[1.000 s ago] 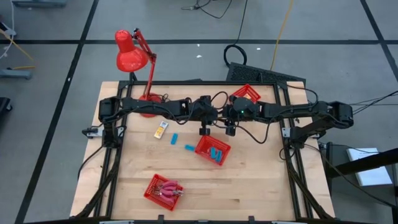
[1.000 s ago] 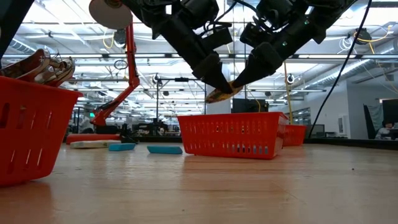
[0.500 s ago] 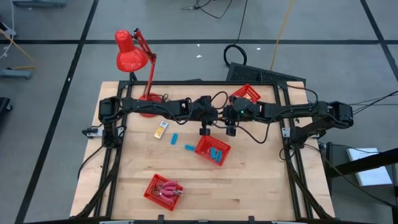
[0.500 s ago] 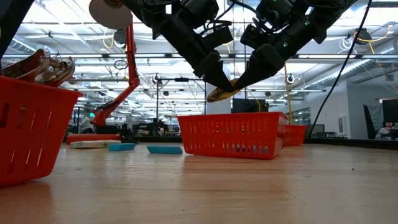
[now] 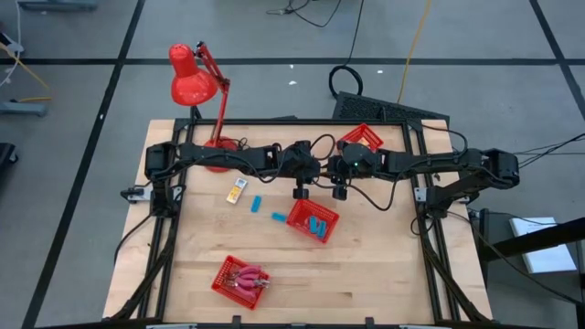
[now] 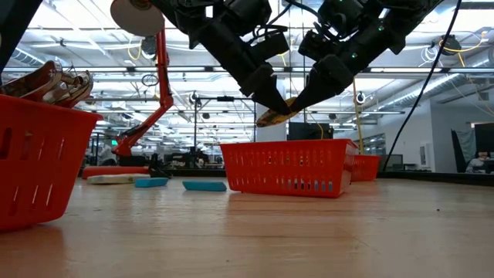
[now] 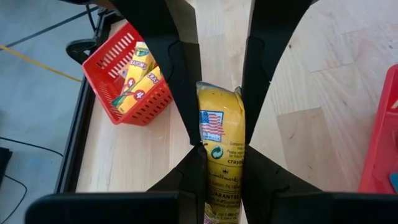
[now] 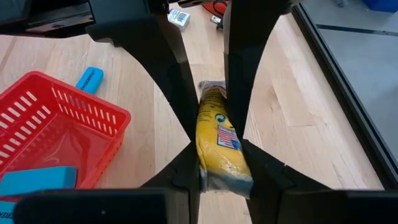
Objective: Pick & Place School Supplies
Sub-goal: Put the yellow crayon box into the top red bin
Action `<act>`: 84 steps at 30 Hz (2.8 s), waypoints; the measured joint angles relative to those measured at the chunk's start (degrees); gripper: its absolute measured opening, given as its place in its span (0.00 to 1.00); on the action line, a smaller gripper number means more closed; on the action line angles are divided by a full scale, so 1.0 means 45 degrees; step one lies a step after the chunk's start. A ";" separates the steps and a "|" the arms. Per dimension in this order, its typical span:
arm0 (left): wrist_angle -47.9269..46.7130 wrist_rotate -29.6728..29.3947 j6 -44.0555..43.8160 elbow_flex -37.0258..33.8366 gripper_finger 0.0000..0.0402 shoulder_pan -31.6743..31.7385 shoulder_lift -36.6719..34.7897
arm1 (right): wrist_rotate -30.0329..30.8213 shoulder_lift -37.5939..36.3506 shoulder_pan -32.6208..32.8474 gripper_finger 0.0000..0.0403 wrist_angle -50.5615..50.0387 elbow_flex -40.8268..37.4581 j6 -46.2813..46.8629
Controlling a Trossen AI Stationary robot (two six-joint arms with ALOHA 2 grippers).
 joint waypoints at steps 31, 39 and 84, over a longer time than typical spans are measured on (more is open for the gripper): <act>-0.0719 -0.0193 0.0149 0.0038 0.68 0.0063 -0.0387 | 0.0928 0.0018 -0.0022 0.18 -0.0310 -0.0024 0.0062; -0.1706 -0.0763 0.0031 -0.0022 0.79 0.0312 -0.1560 | 0.1991 0.0010 -0.0199 0.18 -0.0803 -0.0019 0.0126; 0.4496 -0.1200 -0.4290 -1.0540 0.71 -0.1637 -0.9836 | 0.1100 -0.2832 -0.7160 0.18 -0.1077 -0.3808 0.1633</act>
